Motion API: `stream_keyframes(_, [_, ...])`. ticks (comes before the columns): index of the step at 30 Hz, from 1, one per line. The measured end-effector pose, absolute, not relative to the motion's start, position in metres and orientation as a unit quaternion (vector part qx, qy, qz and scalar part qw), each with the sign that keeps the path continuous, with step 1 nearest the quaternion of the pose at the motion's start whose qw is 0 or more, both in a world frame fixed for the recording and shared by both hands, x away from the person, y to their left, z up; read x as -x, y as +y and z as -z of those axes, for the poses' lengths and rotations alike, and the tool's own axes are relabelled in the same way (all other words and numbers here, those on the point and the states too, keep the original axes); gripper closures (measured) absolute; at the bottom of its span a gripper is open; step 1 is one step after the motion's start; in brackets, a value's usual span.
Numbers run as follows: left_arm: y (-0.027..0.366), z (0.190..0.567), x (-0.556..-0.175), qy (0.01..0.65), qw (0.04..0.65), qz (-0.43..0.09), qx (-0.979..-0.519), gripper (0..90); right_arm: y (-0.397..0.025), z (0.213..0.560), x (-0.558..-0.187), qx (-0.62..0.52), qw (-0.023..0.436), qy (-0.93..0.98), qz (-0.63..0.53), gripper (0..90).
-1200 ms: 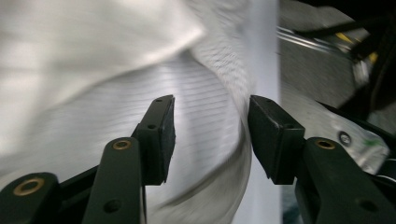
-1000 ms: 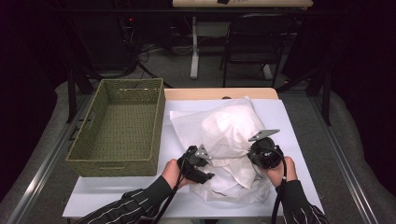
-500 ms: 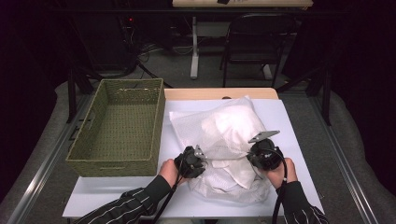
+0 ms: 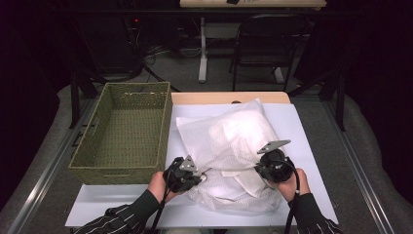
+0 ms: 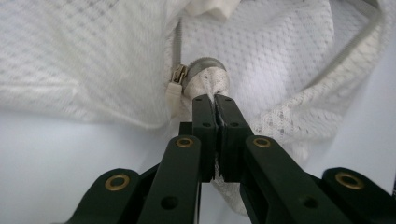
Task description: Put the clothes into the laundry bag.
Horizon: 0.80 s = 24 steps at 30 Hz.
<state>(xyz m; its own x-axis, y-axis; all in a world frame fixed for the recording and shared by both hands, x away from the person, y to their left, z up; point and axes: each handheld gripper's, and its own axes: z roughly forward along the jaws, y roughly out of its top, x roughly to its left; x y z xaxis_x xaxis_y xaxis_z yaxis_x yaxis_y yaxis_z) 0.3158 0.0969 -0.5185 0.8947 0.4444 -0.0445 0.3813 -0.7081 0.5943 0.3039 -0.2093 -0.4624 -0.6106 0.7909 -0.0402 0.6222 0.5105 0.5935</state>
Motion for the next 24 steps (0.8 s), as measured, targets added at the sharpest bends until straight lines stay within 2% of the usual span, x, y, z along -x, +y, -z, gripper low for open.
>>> stream_keyframes(6, [0.108, 0.518, -0.306, 0.228, 0.298, -0.058, -0.925, 85.4, -0.202, 0.467, -0.294, -0.399, 0.145, 0.864, -0.271, 87.6])
stream_keyframes(7, [0.108, 0.518, -0.306, 0.228, 0.298, -0.058, -0.925, 79.8, -0.201, 0.467, -0.293, -0.397, 0.144, 0.865, -0.270, 87.6])
stream_keyframes(8, [0.105, 0.514, -0.307, 0.241, 0.306, -0.081, -0.917, 68.3, -0.200, 0.467, -0.292, -0.399, 0.143, 0.864, -0.272, 87.6])
stream_keyframes(9, [0.103, 0.511, -0.309, 0.246, 0.311, -0.084, -0.914, 60.9, -0.201, 0.466, -0.292, -0.398, 0.142, 0.864, -0.275, 87.6])
stream_keyframes(13, [0.083, 0.514, -0.313, 0.244, 0.306, -0.085, -0.916, 47.6, -0.201, 0.464, -0.292, -0.398, 0.141, 0.861, -0.283, 87.6])
stream_keyframes(17, [0.070, 0.522, -0.315, 0.229, 0.266, -0.097, -0.931, 45.8, -0.200, 0.463, -0.290, -0.398, 0.143, 0.861, -0.284, 87.5])
stream_keyframes(20, [0.073, 0.526, -0.315, 0.230, 0.259, -0.103, -0.933, 49.7, -0.201, 0.465, -0.287, -0.402, 0.143, 0.860, -0.282, 87.3])
stream_keyframes(22, [0.076, 0.527, -0.315, 0.228, 0.254, -0.101, -0.934, 53.5, -0.201, 0.466, -0.286, -0.403, 0.142, 0.860, -0.280, 87.3])
stream_keyframes(24, [0.080, 0.527, -0.315, 0.229, 0.256, -0.103, -0.934, 62.0, -0.201, 0.465, -0.283, -0.404, 0.145, 0.858, -0.282, 87.3])
